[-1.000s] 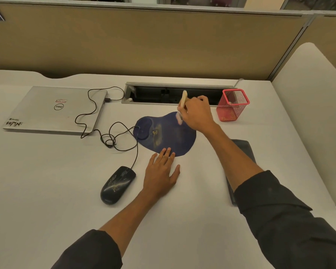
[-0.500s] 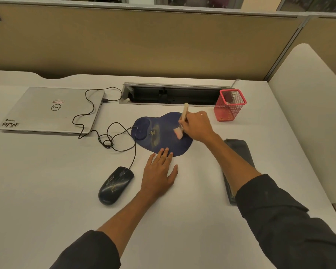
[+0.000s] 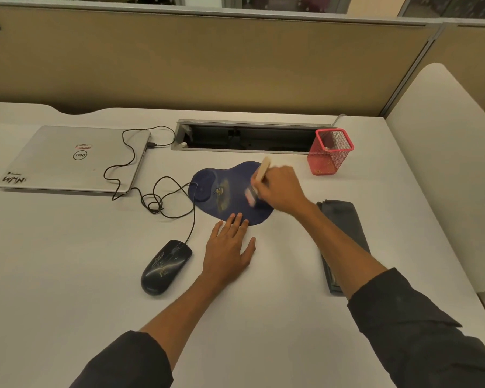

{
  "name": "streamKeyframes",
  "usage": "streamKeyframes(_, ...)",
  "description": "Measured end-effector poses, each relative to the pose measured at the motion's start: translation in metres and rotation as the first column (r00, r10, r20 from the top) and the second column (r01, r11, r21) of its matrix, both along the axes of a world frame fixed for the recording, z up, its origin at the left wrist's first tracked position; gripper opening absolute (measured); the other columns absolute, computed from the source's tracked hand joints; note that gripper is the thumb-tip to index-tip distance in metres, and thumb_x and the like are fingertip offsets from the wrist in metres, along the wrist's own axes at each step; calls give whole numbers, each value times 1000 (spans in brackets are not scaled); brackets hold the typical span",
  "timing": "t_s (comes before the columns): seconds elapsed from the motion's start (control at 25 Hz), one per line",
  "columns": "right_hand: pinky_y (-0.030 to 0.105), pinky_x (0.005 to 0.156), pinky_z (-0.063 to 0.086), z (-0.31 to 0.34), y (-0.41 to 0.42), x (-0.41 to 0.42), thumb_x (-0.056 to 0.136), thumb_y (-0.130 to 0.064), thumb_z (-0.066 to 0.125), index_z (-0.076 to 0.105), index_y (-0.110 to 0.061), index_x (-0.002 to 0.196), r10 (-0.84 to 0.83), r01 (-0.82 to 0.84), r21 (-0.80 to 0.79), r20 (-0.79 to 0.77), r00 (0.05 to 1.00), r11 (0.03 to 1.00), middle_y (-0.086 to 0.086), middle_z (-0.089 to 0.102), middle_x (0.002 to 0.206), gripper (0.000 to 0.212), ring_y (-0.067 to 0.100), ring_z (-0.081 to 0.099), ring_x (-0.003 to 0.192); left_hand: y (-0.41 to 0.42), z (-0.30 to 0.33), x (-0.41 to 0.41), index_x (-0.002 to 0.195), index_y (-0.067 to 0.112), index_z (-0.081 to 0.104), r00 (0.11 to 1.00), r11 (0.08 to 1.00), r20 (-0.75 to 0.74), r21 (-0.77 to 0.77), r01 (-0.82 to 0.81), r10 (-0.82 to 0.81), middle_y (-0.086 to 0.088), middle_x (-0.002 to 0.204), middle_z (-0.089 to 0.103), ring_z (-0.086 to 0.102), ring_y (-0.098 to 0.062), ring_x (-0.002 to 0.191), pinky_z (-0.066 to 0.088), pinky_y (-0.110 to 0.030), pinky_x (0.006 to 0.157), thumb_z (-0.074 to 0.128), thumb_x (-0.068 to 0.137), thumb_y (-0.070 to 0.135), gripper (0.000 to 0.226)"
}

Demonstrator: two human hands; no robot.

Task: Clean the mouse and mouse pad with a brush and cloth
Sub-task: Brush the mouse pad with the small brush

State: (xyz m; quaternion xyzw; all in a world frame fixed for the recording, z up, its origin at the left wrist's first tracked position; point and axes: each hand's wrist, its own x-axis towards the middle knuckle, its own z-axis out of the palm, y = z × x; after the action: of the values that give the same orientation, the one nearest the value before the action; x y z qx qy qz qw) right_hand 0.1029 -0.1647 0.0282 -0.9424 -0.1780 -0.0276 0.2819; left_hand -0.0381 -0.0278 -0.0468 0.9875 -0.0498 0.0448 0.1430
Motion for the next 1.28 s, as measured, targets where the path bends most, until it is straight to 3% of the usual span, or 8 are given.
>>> streamKeyframes(0.08,37,87,40,-5,-5,-3,95,-35,49,65,-11,89,-32,40,-145,56,998,989,6,67,79,29,19,62,75,-1,1,-1,147,17,34,1000,1000,0,-6,4,-4,-3,155,29,21,-16,145,8,-32,118,33,99,47,57)
streamKeyframes(0.4,36,80,44,1,-4,10,94,-33,50,64,-10,87,-61,64,-78,42,997,995,6,67,76,28,21,63,72,-1,0,-1,146,16,35,1000,1000,3,-28,-1,2,-3,154,30,21,-16,145,10,-33,118,34,99,47,56)
streamKeyframes(0.52,30,73,46,10,8,26,92,-36,54,66,-12,87,-141,128,163,68,988,978,3,67,78,27,15,60,69,-1,-1,1,146,17,34,1000,1000,3,-20,-2,2,-3,155,30,21,-16,145,8,-32,117,32,99,47,57)
streamKeyframes(0.68,37,86,44,-7,15,22,95,-37,48,64,-11,98,-159,159,-82,10,987,984,7,68,87,31,20,62,80,-1,-1,0,147,18,32,1000,1000,-4,-21,-2,2,-1,155,28,19,-15,145,3,-29,116,30,99,48,57)
streamKeyframes(0.84,34,82,45,-1,30,27,93,-36,53,67,-11,94,-102,94,70,109,989,993,7,69,84,29,18,61,76,-1,-1,0,146,17,34,1000,1000,15,-18,-1,1,-3,154,30,21,-16,145,3,-29,115,31,99,47,57)
streamKeyframes(1.0,38,84,43,-6,14,28,95,-35,48,65,-10,96,-200,216,-130,127,972,968,8,67,83,30,23,62,80,0,-1,0,147,18,32,1000,1000,11,-20,0,0,-2,155,28,20,-15,145,2,-29,115,30,99,48,57)
streamKeyframes(1.16,23,69,42,-8,17,20,94,-36,50,65,-12,86,-90,91,-16,83,993,996,4,66,75,29,17,61,68,0,-3,1,146,16,36,1000,1000,23,-22,3,-3,-3,153,33,24,-17,144,5,-30,115,33,98,48,57)
streamKeyframes(1.28,37,86,42,-19,4,17,92,-33,51,62,-11,102,-213,253,-242,178,961,937,8,67,80,27,24,63,79,-1,-1,1,145,16,37,1000,1000,26,-30,3,-2,-4,153,34,25,-17,144,7,-31,115,34,98,47,56)
